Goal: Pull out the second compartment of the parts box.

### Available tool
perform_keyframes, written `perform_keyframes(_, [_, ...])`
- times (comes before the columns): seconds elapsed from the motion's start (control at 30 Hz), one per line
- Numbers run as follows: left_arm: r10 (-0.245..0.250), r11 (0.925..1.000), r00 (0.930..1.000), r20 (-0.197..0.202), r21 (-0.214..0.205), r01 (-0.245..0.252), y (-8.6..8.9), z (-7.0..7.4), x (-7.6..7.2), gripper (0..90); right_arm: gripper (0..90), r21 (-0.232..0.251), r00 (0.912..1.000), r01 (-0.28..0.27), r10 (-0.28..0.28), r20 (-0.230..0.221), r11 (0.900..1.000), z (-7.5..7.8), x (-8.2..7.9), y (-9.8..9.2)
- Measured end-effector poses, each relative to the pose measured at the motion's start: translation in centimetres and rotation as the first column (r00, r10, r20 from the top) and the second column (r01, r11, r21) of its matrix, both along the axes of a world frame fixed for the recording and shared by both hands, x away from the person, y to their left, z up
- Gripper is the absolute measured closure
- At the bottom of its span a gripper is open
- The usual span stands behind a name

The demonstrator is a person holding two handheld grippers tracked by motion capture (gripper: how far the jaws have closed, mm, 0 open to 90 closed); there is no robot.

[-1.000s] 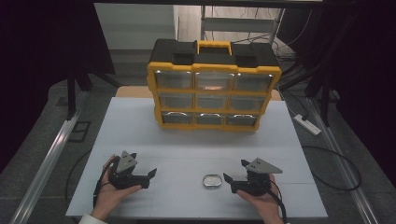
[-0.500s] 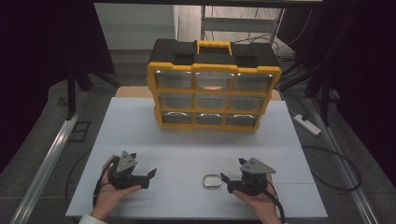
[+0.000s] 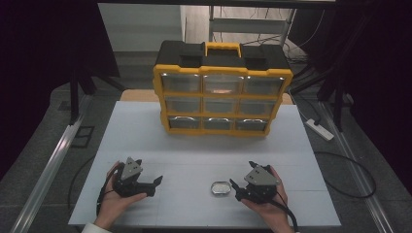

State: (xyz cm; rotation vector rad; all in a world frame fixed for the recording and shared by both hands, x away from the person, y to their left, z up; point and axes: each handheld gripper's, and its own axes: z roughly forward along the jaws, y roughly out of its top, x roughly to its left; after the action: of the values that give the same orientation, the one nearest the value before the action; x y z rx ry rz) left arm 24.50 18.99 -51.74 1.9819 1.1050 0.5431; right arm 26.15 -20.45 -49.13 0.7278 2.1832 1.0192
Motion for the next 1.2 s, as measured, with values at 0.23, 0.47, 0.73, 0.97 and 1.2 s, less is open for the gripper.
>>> perform_keyframes(0.23, [-0.004, 1.0000, 1.0000, -0.003, 0.003, 0.004, -0.1, -0.1, 0.0, 5.7, 14.0, -0.047, 0.9990, -0.010, 0.012, 0.043, 0.9989, 0.1, -0.2, 0.4])
perform_keyframes(0.47, [-0.005, 1.0000, 1.0000, -0.001, 0.006, 0.005, -0.1, 0.0, 0.0, 5.7, 14.0, -0.058, 0.9969, -0.019, 0.023, 0.075, 0.9982, 0.5, -0.2, 0.9])
perform_keyframes(0.73, [-0.006, 1.0000, 1.0000, -0.003, 0.006, 0.006, -0.1, -0.1, 0.0, 5.7, 14.0, -0.129, 0.9895, -0.016, 0.034, 0.141, 0.9915, 0.9, -0.2, 1.6])
perform_keyframes(0.97, [-0.005, 1.0000, 1.0000, -0.002, 0.007, 0.005, -0.1, -0.1, 0.0, 5.7, 14.0, -0.171, 0.9835, -0.014, 0.044, 0.175, 0.9852, 0.9, -0.1, 1.9])
perform_keyframes(1.2, [-0.007, 0.9998, 1.0000, 0.001, 0.017, 0.007, -0.1, -0.1, -0.1, 5.7, 14.1, -0.204, 0.9775, -0.009, 0.051, 0.204, 0.9789, 1.0, 0.0, 2.3])
